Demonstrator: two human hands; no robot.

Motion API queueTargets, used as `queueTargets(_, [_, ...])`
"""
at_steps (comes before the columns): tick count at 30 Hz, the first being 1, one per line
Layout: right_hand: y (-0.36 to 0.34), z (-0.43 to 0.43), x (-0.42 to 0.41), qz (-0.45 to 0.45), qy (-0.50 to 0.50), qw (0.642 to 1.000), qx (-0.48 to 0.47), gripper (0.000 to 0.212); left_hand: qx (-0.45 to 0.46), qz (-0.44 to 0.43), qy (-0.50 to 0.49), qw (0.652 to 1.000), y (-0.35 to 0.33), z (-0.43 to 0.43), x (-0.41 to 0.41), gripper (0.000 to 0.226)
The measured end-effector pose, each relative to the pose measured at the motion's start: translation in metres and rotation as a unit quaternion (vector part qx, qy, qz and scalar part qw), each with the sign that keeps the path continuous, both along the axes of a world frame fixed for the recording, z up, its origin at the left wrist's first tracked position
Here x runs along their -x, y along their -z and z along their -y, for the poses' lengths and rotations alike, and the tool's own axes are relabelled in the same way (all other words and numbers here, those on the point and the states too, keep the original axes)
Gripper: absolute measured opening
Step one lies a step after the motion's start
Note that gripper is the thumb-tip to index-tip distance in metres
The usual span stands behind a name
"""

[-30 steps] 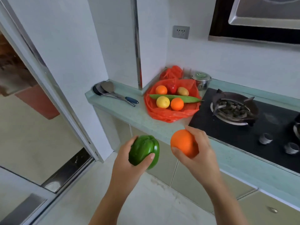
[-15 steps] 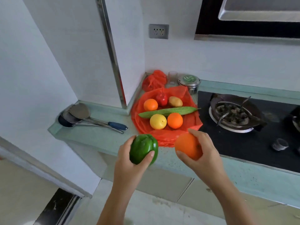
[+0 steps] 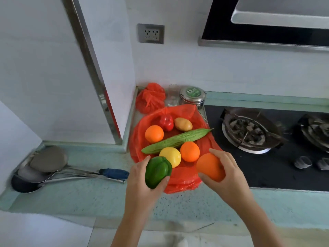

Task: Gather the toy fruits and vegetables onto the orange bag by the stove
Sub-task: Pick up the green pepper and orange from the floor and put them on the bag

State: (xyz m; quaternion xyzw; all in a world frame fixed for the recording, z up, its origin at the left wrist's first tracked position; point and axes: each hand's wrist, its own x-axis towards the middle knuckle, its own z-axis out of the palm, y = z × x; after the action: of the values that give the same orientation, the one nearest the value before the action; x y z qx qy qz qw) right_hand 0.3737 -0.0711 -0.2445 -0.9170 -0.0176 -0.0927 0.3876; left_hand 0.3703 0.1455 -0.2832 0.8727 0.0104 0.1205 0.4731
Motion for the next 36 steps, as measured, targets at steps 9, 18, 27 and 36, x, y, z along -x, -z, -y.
queueTargets(9, [0.021, 0.037, -0.085, -0.004, 0.058, 0.998, 0.008, 0.069, -0.101, 0.027, 0.064, 0.992, 0.015, 0.028, -0.110, 0.077])
queueTargets(18, [0.070, 0.063, -0.153, -0.081, 0.065, 0.994, -0.012, 0.071, -0.297, 0.045, 0.151, 0.942, 0.047, 0.059, -0.208, 0.083])
queueTargets(27, [0.100, 0.070, -0.183, -0.151, 0.051, 0.987, -0.023, 0.073, -0.369, 0.075, 0.175, 0.910, 0.061, 0.077, -0.244, 0.092])
queueTargets(36, [0.115, 0.057, -0.196, -0.180, 0.020, 0.983, 0.012, 0.078, -0.363, 0.088, 0.171, 0.911, 0.067, 0.075, -0.267, 0.078])
